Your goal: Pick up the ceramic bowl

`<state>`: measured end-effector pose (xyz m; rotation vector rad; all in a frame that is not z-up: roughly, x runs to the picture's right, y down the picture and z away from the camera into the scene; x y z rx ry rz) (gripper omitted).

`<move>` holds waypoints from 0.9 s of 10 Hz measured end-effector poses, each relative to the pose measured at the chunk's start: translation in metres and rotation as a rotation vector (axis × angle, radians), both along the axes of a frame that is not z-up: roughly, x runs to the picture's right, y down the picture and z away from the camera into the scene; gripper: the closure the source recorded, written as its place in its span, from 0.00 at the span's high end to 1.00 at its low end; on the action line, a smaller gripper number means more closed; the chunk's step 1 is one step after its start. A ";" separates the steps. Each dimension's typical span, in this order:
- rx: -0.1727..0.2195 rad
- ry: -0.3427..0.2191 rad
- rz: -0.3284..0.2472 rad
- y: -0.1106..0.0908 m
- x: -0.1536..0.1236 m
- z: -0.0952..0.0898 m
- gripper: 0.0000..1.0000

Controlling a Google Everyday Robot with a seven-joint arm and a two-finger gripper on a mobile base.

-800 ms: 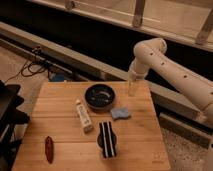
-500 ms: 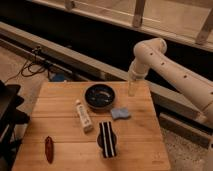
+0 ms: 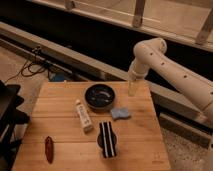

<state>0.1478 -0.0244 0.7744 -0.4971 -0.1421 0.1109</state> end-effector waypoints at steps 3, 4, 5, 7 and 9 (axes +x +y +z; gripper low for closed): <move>0.000 0.000 0.000 0.000 0.000 0.000 0.80; 0.000 0.000 0.000 0.000 0.000 0.000 0.80; 0.000 0.000 0.000 0.000 0.000 0.000 0.80; 0.002 0.000 0.000 -0.001 0.000 -0.001 0.80; 0.002 0.001 0.000 -0.001 0.000 -0.001 0.80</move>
